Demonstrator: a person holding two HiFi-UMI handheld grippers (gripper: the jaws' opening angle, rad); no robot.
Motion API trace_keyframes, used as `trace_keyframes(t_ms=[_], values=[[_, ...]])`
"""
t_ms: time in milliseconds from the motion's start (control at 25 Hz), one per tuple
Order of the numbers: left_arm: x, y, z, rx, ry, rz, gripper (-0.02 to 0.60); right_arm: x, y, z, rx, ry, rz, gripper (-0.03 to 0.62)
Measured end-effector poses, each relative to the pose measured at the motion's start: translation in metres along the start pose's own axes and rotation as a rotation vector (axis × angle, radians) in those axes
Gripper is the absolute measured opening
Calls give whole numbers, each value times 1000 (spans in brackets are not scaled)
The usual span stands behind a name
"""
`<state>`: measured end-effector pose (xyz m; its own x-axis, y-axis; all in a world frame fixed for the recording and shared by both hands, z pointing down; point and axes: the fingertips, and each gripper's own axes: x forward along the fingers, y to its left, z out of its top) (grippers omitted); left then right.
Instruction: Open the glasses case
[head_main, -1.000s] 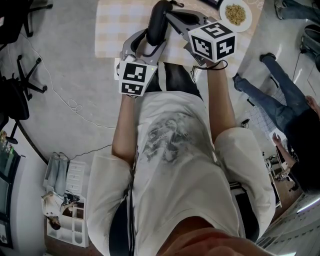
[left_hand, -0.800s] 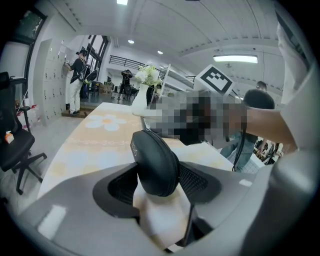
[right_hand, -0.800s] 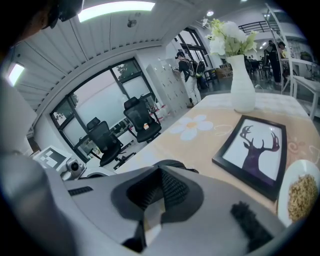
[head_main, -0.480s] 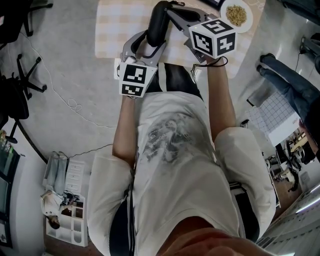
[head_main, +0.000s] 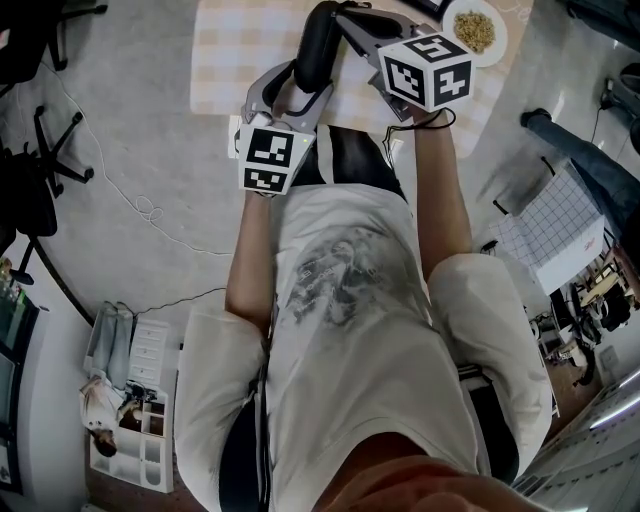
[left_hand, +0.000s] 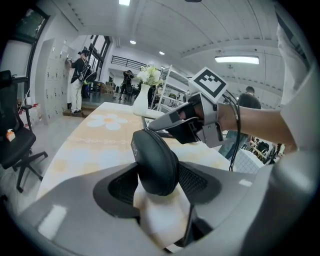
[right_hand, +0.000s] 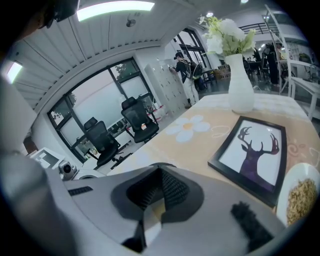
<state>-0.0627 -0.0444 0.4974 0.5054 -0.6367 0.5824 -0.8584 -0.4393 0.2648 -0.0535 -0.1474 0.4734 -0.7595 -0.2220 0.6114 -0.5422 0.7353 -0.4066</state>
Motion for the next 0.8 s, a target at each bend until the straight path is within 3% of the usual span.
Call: trace_keyframes(t_ms=[800], values=[[1, 0, -3, -20, -10, 8, 259, 10, -13, 5, 11, 8, -14, 20]])
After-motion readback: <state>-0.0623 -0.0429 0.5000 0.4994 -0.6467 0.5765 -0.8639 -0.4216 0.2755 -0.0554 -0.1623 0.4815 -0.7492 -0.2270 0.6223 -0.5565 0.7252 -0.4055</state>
